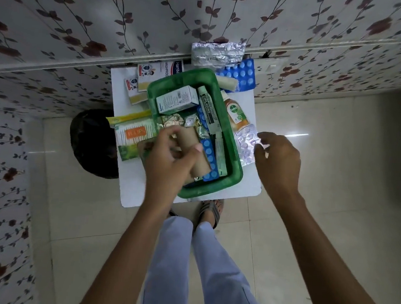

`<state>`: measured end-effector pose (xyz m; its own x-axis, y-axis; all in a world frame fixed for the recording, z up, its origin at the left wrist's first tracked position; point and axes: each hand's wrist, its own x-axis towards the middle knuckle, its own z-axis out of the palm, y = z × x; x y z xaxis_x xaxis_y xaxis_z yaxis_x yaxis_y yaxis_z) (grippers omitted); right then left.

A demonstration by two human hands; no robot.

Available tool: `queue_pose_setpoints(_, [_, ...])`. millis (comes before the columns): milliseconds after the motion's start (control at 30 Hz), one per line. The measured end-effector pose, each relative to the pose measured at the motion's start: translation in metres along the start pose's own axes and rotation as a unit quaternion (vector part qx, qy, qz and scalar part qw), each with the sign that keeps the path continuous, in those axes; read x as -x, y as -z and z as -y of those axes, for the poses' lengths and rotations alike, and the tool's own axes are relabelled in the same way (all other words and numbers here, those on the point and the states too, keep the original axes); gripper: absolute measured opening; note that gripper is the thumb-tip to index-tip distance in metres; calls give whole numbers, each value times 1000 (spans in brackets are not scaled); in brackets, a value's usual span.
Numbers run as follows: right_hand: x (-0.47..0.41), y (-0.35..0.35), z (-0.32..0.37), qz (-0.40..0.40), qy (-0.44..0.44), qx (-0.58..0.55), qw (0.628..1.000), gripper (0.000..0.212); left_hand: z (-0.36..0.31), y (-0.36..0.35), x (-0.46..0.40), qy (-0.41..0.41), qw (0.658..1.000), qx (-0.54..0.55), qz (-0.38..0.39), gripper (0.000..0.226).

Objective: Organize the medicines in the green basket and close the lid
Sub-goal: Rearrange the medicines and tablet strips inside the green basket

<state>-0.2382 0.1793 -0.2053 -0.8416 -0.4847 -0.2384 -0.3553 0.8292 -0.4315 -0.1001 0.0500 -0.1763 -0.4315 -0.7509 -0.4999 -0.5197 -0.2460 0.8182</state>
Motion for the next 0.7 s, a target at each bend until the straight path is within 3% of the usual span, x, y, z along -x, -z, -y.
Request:
queue_pose_setpoints(167, [-26, -29, -22, 90, -57, 35, 994, 52, 18, -39, -9, -30, 981, -178, 67, 43])
queue_pose_setpoints(300, [-29, -45, -20, 92, -67, 47, 992, 53, 27, -38, -8, -44, 955, -285, 67, 40])
queue_pose_setpoints(400, [-30, -46, -19, 84, -94, 32, 992, 48, 21, -21, -3, -135, 959, -251, 2, 28])
queue_pose_setpoints(500, [-29, -32, -17, 72, -122, 5, 990, 28, 18, 0, 0, -195, 963, -175, -64, 21])
queue_pose_setpoints(567, [-24, -16, -15, 47, -131, -9, 990, 22, 24, 16, -3, -168, 970, -134, -116, 22])
queue_pose_setpoints(700, [1, 24, 1, -15, -87, 22, 996, 19, 53, 46, -14, -36, 975, -115, -186, 26])
